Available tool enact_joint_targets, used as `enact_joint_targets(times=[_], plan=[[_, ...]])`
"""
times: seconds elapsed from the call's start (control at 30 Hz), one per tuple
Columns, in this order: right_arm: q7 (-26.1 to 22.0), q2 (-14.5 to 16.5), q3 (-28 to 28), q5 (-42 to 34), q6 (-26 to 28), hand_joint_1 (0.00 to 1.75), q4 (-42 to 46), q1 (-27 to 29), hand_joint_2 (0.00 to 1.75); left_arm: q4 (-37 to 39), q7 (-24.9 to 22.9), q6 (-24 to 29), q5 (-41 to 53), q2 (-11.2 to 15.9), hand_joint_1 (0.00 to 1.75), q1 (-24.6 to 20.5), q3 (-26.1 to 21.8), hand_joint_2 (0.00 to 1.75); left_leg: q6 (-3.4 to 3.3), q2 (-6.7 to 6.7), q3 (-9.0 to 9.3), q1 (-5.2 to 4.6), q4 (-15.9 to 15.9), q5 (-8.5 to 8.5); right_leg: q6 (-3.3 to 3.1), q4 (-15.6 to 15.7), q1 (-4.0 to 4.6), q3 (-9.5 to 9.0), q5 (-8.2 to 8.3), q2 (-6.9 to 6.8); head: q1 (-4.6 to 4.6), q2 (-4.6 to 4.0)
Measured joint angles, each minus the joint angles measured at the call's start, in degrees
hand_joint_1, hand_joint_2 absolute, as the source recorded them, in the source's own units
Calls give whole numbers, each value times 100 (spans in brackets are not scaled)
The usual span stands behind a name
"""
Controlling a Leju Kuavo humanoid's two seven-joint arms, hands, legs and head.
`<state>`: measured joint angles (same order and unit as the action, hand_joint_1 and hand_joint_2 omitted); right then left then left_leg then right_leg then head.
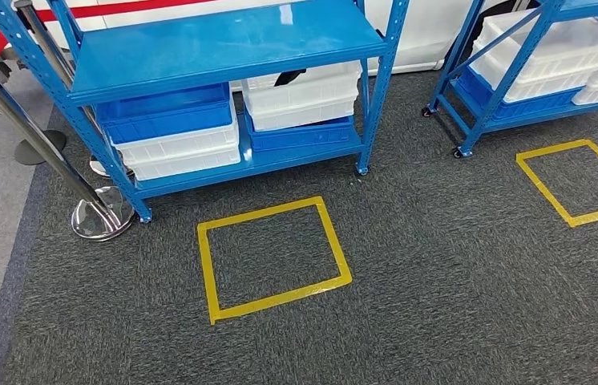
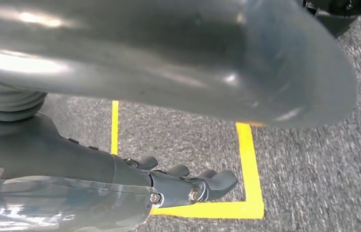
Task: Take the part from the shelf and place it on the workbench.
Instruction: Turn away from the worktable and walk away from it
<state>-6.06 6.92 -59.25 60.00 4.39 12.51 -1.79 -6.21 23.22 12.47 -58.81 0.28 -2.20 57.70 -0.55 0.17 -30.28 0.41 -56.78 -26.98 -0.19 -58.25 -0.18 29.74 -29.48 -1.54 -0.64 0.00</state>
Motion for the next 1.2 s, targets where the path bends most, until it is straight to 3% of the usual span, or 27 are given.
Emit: enact_joint_targets(times=[0.07,0.13,0.17,0.2,0.23,0.3,0.37,0.47,0.53,0.6,0.67,0.7,0.73,0.8,0.83,0.87,0.93,1.0,1.03,1.1,1.17,1.2], plan=[[-1,-5,-1,1,2,0,1,0,0,0,1,-1,-3,-5,0,-4,5,0,-68,-8,70,36,68,16,55,-397,-13,182,-211,61,37,0],[-1,-4,-3,2,4,0,-1,7,0,0,2,-2,-11,-6,0,-9,13,0,-101,-13,99,29,73,-19,102,-1158,-43,619,-515,119,68,0],[1,-4,-5,2,5,0,-1,10,0,0,2,-4,-15,-7,0,-8,21,0,-101,-21,119,28,70,-45,123,-1461,-58,819,-579,126,72,0],[3,-4,-9,2,8,0,-1,17,0,0,1,-7,-17,-7,0,-4,32,0,-93,-33,155,28,68,-79,139,-1580,-71,937,-522,127,73,0],[7,-6,-16,3,10,0,-1,27,0,0,-1,-11,-18,-7,0,0,44,0,-78,-48,206,31,66,-116,148,-1458,-81,930,-342,127,75,0],[19,-10,-36,4,14,0,-1,49,0,0,-3,-22,-19,-11,0,8,64,0,-31,-72,329,40,66,-208,146,-762,-102,665,156,132,83,-1],[33,-10,-58,4,15,0,-1,56,0,1,-4,-31,-25,-15,0,0,78,0,37,-83,391,22,50,-304,99,-201,-91,427,358,142,94,-1],[43,-9,-82,4,14,0,-1,42,0,1,-8,-32,-33,-16,0,-17,90,0,143,-84,444,14,68,-394,-30,-106,-65,365,251,150,71,-1],[44,-7,-92,4,14,0,-1,53,0,0,-7,-32,-33,-20,0,-24,92,0,202,-60,419,27,-140,-506,-117,-70,-68,268,183,141,39,-1],[44,-5,-96,4,14,0,-1,64,0,0,-5,-32,-33,-19,0,-27,94,0,240,-38,73,37,-826,-754,-189,-41,-65,150,100,123,6,0],[44,-6,-99,4,15,0,-1,63,0,0,-6,-32,-33,-15,0,-12,94,0,255,-37,-488,36,-1632,-947,-218,-37,-46,45,2,124,-4,0],[45,-7,-101,5,15,0,-1,64,0,0,-10,-33,-33,-15,0,1,94,0,250,-37,-699,35,-1826,-890,-221,-36,-36,-24,-57,131,-8,0],[45,-7,-102,7,15,0,-1,66,0,0,-14,-34,-33,-16,0,12,94,0,233,-37,-809,34,-1788,-694,-219,-35,-26,-108,-122,137,-9,0],[48,-5,-104,16,9,0,-2,79,0,1,-27,-36,-35,-16,0,31,94,0,150,-33,-755,13,-1154,-59,-210,-28,-7,-297,-270,140,-9,0],[50,2,-105,21,3,0,-5,82,0,4,-31,-36,-36,-11,0,40,94,0,98,-24,-678,-14,-842,169,-192,-24,6,-369,-338,138,8,0],[51,9,-106,26,-2,0,-9,82,0,8,-35,-37,-38,-9,0,46,95,0,44,-14,-591,-45,-592,267,-162,-16,6,-417,-392,141,20,0],[54,22,-108,31,-4,0,-15,66,0,15,-39,-38,-40,-5,0,45,96,0,-30,-3,-479,-90,-399,173,-82,-2,-3,-480,-423,139,42,0],[55,21,-109,33,-2,0,-14,43,0,15,-39,-38,-42,-5,0,33,97,0,-88,-27,-312,-75,-216,97,-4,-129,-20,-487,-337,134,38,1],[55,20,-109,34,-1,0,-14,38,0,15,-38,-38,-42,-5,0,34,97,0,-120,-39,-207,-60,-131,79,26,-331,-24,-407,-279,138,47,1],[55,20,-108,37,-1,0,-14,28,0,15,-38,-38,-42,-7,0,33,98,0,-167,-50,-7,-36,-8,23,67,-958,-41,-19,-335,155,73,0],[55,20,-107,39,-2,0,-14,29,0,15,-38,-39,-42,-7,0,30,98,0,-180,-62,142,-27,31,-81,114,-1528,-63,507,-638,158,84,0],[55,19,-108,39,-1,0,-14,34,0,15,-38,-39,-42,-7,0,33,98,0,-168,-74,225,-21,36,-147,134,-1637,-74,707,-774,157,87,-1]])
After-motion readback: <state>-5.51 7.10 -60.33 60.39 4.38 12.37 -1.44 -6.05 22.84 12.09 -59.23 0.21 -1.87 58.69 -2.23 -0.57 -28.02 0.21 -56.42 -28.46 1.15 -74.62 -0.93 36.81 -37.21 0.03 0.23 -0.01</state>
